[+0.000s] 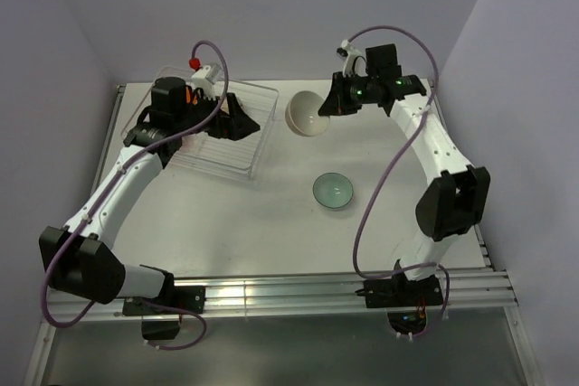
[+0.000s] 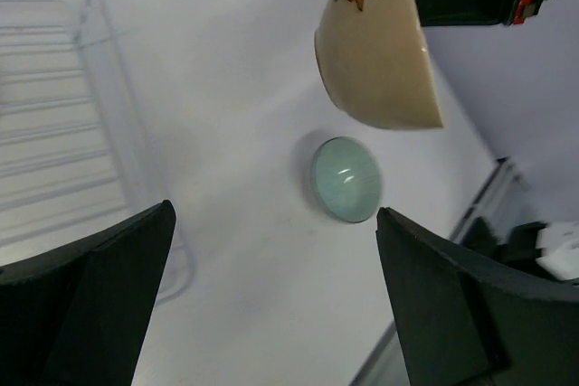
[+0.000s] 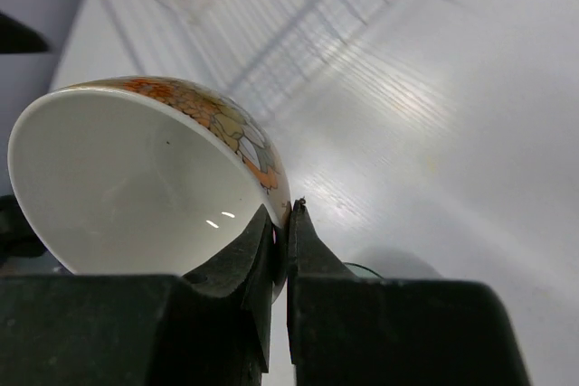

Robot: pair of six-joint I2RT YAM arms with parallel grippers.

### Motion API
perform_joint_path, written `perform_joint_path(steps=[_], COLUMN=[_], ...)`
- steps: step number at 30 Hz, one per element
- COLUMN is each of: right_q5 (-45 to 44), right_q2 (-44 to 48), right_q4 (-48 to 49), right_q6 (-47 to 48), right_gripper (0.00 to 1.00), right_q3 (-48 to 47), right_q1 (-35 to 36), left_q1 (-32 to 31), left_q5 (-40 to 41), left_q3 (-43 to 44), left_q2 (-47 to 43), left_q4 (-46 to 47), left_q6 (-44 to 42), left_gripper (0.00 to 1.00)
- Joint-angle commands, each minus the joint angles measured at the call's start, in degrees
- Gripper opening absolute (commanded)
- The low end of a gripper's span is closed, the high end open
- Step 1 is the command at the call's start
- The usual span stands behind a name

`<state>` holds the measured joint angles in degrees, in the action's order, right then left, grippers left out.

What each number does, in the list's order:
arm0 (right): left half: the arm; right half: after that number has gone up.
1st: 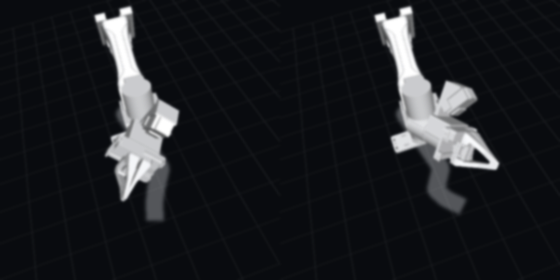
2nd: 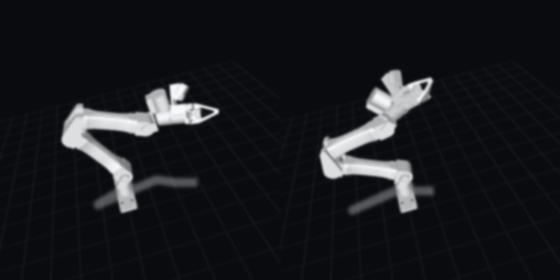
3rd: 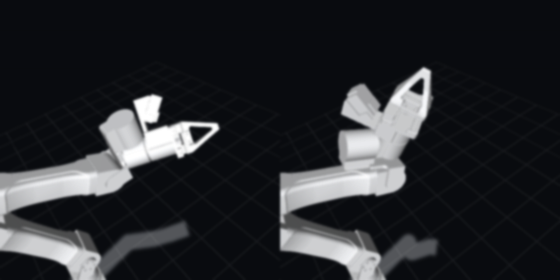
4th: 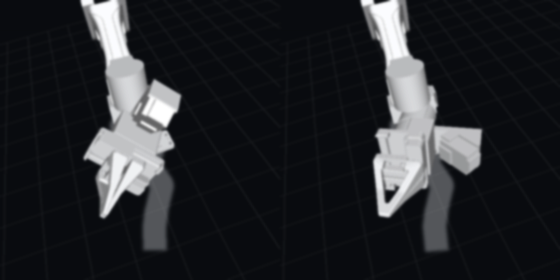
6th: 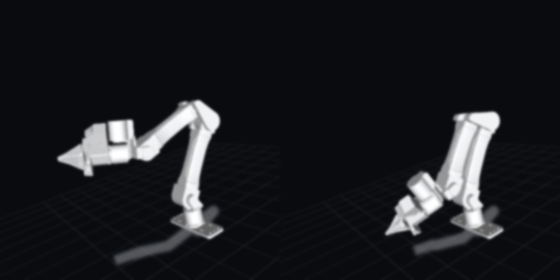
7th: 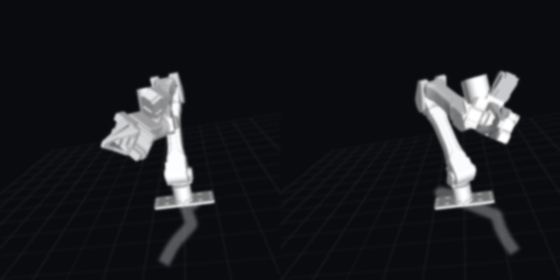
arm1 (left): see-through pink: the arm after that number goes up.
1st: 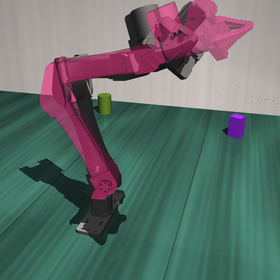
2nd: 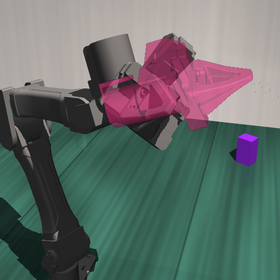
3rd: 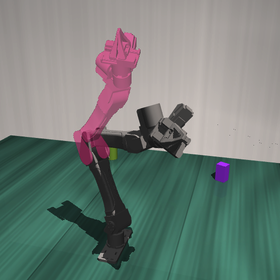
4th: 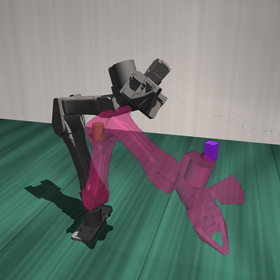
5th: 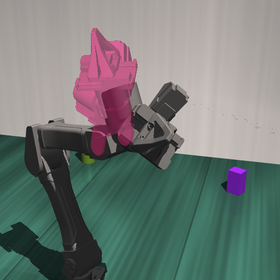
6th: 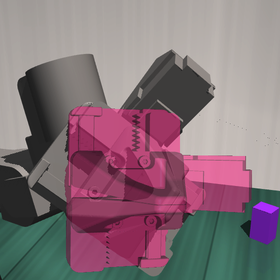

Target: Load the bowls into the dish rack

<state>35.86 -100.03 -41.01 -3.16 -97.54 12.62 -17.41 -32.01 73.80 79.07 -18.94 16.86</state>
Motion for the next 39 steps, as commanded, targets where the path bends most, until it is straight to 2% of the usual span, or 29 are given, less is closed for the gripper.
perform_joint_path(steps=[1, 8, 11, 17, 22, 39], right_q5=[10.46, 9.94, 9.41, 8.97, 7.91, 8.0], right_q2=[5.63, 6.86, 7.39, 8.18, 8.01, 7.57], right_q4=[6.55, 5.95, 6.12, 6.3, 5.07, 4.8], right_q6=[-5.01, -5.02, -4.84, -4.58, -3.43, -3.26], right_gripper=[0.0, 0.0, 0.0, 0.0, 0.0, 0.0], right_q3=[-0.99, -2.31, -1.69, -1.34, -2.13, -1.69], right_q1=[0.91, 3.9, 4.95, 6.36, 7.59, 9.53], left_q1=[-0.26, -0.61, -0.78, -2.63, -3.07, -4.83], left_q5=[-8.67, -16.67, -16.86, -13.52, -15.01, -14.05], left_q3=[-3.65, -5.5, -8.32, -8.15, -9.81, -9.38], left_q2=[-5.24, -4.1, -5.23, -4.28, -3.57, -1.99], left_q4=[14.09, 21.56, 26.05, 22.55, 26.49, 26.94], left_q6=[15.36, 29.71, 33.83, 32.27, 36.39, 36.75], left_gripper=[0.99, 0.99, 0.99, 0.99, 0.99, 0.99])
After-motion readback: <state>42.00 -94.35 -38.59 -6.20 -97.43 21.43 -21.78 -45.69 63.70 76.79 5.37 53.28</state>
